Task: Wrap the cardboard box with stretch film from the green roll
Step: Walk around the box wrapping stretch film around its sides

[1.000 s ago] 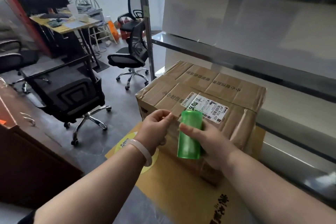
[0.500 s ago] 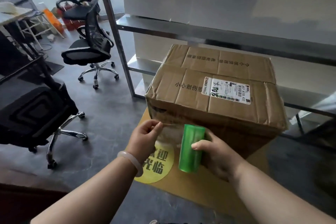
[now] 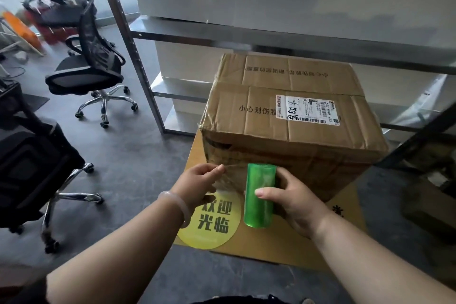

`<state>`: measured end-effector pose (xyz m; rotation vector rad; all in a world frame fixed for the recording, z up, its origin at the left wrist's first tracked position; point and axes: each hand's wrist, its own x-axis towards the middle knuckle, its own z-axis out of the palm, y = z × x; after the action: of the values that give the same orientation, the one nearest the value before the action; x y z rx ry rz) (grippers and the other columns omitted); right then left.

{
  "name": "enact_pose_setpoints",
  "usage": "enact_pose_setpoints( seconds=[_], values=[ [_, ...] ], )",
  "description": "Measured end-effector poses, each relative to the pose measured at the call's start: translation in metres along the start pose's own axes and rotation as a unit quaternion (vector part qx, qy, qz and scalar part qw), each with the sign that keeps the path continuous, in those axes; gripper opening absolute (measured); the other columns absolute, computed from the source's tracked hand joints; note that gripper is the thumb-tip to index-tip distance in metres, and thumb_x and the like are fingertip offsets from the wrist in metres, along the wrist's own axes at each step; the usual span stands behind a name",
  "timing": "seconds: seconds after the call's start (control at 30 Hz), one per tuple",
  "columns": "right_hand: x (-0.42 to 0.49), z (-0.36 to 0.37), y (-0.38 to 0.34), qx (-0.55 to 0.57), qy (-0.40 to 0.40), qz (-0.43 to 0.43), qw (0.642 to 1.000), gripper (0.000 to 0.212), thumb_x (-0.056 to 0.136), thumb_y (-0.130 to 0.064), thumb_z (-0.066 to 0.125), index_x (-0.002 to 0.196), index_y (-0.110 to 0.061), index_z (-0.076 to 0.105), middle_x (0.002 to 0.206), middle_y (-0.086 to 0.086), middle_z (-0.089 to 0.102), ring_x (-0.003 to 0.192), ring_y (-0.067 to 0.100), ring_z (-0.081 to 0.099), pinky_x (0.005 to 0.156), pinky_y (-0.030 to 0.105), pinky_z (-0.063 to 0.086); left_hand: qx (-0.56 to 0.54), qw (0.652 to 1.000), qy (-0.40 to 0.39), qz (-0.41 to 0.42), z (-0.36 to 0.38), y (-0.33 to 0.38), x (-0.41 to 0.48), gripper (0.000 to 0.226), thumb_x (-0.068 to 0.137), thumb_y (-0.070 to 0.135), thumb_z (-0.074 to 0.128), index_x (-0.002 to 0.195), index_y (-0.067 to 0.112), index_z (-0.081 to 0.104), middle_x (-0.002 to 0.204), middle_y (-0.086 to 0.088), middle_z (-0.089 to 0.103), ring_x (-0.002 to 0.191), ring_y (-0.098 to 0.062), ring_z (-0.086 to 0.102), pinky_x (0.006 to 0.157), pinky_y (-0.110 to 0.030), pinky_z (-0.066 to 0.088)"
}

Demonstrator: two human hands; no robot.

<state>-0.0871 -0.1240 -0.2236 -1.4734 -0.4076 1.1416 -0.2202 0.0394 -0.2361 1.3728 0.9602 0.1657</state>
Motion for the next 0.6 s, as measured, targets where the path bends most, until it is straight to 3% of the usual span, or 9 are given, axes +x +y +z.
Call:
enact_pose_setpoints(
  seconds=[0.07,0.27,0.37,0.47,0.53,0.6],
  values=[
    [-0.001,0.001,-0.002,-0.024,0.007,-0.007,1.0,0.067,0.057,-0.016,0.078,0.12,-0.017,0.055,0.109,0.013,0.067,0.099,0.029,0.068,0.079,0.041,0.056,-0.018,0.999,-0.023,-0.023,-0.004,0.001,0.001,0.024,0.093,0.035,0.063,0.106,0.015,0.069,0.094,-0.002,0.063,0.085,-0.017,0.06,0.066,-0.028,0.057],
    [-0.001,0.0,-0.004,-0.059,0.026,-0.022,0.998,0.067,0.053,-0.02,0.08,0.116,-0.02,0.057,0.107,0.009,0.068,0.099,0.025,0.067,0.082,0.038,0.056,-0.005,1.0,-0.009,-0.019,-0.011,-0.005,0.002,0.027,0.093,0.034,0.064,0.102,0.01,0.072,0.085,-0.006,0.058,0.082,-0.017,0.058,0.083,-0.039,0.061],
    [-0.002,0.001,-0.008,-0.123,0.012,-0.043,0.991,0.069,0.048,-0.024,0.081,0.113,-0.028,0.058,0.109,0.001,0.067,0.103,0.02,0.064,0.09,0.038,0.053,-0.02,0.999,-0.017,-0.028,-0.016,-0.01,0.004,0.028,0.092,0.034,0.065,0.103,0.009,0.072,0.083,-0.004,0.057,0.08,-0.016,0.057,0.084,-0.038,0.06],
    [-0.002,0.003,-0.017,-0.21,-0.012,-0.066,0.975,0.063,0.054,-0.017,0.08,0.109,-0.036,0.056,0.111,-0.009,0.062,0.105,0.006,0.057,0.088,0.019,0.048,-0.06,0.996,-0.043,-0.053,-0.024,-0.015,0.003,0.031,0.091,0.034,0.065,0.103,0.006,0.071,0.082,-0.006,0.056,0.08,-0.017,0.056,0.088,-0.039,0.059],
    [-0.002,0.003,-0.022,-0.25,-0.029,-0.077,0.965,0.064,0.061,-0.006,0.083,0.11,-0.037,0.055,0.111,-0.011,0.062,0.104,-0.001,0.055,0.081,0.006,0.045,-0.098,0.99,-0.061,-0.077,-0.031,-0.018,0.0,0.031,0.088,0.034,0.068,0.101,0.006,0.071,0.092,-0.01,0.059,0.089,-0.021,0.057,0.094,-0.044,0.056],
    [-0.001,0.004,-0.026,-0.269,-0.037,-0.085,0.959,0.066,0.065,0.0,0.081,0.111,-0.038,0.055,0.111,-0.013,0.062,0.108,0.0,0.053,0.086,0.008,0.044,-0.138,0.982,-0.082,-0.096,-0.036,-0.02,-0.003,0.036,0.078,0.035,0.071,0.101,0.007,0.069,0.104,-0.011,0.062,0.095,-0.023,0.058,0.096,-0.045,0.053]
  ],
)
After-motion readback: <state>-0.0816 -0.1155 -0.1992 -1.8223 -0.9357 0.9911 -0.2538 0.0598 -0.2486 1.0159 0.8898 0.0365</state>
